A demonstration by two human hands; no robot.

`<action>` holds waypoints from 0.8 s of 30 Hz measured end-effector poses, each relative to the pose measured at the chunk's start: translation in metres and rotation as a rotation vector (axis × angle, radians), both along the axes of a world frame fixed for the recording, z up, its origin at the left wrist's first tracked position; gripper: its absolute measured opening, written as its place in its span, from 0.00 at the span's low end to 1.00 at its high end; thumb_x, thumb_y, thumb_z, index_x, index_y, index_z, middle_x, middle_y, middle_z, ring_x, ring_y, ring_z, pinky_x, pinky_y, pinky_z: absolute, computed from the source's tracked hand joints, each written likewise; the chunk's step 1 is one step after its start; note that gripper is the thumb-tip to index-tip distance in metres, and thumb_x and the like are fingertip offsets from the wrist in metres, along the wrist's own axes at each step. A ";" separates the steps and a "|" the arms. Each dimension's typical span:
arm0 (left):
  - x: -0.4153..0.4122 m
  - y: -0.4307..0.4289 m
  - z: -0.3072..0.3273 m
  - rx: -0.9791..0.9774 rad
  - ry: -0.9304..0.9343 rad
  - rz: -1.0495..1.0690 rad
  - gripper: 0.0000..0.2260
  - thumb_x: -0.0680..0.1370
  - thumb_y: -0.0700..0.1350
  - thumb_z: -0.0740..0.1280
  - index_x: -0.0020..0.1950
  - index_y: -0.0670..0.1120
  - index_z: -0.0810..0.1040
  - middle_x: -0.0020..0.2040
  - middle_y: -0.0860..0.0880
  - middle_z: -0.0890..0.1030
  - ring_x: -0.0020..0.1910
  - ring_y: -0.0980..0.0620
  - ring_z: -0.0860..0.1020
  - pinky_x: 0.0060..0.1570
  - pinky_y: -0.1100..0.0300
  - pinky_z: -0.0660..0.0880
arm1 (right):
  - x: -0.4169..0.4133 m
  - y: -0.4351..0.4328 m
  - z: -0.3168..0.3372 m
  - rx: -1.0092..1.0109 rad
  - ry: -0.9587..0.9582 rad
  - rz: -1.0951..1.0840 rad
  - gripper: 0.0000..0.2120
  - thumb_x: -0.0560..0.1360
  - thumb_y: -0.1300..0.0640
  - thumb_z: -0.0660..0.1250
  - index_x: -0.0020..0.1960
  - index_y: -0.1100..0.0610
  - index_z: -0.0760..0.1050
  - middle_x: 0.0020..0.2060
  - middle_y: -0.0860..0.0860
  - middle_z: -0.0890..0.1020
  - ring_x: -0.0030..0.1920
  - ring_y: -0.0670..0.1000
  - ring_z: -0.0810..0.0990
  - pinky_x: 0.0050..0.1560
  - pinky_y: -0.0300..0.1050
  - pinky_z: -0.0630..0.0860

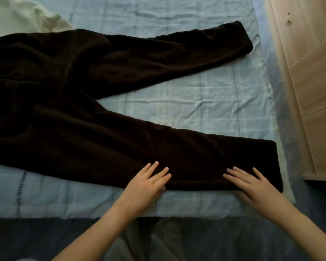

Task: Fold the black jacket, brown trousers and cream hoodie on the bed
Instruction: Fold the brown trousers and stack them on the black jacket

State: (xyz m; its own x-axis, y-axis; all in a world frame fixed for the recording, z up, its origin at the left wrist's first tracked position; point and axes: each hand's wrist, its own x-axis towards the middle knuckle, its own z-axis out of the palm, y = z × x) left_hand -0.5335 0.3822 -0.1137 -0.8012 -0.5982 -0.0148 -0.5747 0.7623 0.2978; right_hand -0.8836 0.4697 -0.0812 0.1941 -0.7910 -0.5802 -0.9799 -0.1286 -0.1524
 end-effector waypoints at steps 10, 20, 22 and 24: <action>0.004 -0.042 -0.024 0.036 -0.247 0.324 0.26 0.82 0.58 0.46 0.80 0.53 0.54 0.80 0.48 0.56 0.79 0.46 0.52 0.76 0.41 0.49 | 0.149 -0.076 -0.036 -0.462 -0.116 -0.287 0.26 0.82 0.44 0.48 0.80 0.46 0.56 0.79 0.48 0.58 0.79 0.55 0.54 0.77 0.62 0.51; 0.055 -0.050 -0.008 -0.001 -0.063 0.281 0.23 0.82 0.55 0.54 0.77 0.52 0.63 0.78 0.50 0.63 0.78 0.47 0.57 0.76 0.43 0.51 | 0.192 -0.086 -0.040 -0.466 -0.158 -0.451 0.29 0.79 0.44 0.50 0.79 0.50 0.60 0.78 0.51 0.62 0.79 0.56 0.55 0.75 0.65 0.52; 0.097 -0.056 0.000 -0.052 -0.051 0.334 0.23 0.82 0.54 0.55 0.77 0.51 0.64 0.77 0.50 0.64 0.78 0.46 0.59 0.76 0.43 0.51 | 0.240 -0.095 -0.030 -0.481 -0.238 -0.439 0.29 0.80 0.45 0.50 0.79 0.51 0.60 0.78 0.51 0.61 0.79 0.54 0.54 0.76 0.62 0.51; 0.147 -0.069 0.005 -0.097 -0.078 0.388 0.24 0.82 0.54 0.55 0.78 0.51 0.63 0.78 0.49 0.63 0.78 0.46 0.58 0.76 0.43 0.50 | 0.297 -0.109 -0.023 -0.500 -0.307 -0.385 0.28 0.80 0.46 0.51 0.79 0.50 0.59 0.78 0.49 0.60 0.79 0.52 0.52 0.78 0.59 0.49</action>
State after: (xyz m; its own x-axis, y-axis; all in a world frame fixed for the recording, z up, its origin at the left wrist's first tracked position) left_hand -0.3865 0.3128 -0.1085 -0.5147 -0.8574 0.0047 -0.8431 0.5071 0.1793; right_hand -0.5868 0.3604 -0.1042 -0.0562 -0.9941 -0.0927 -0.8921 0.0917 -0.4424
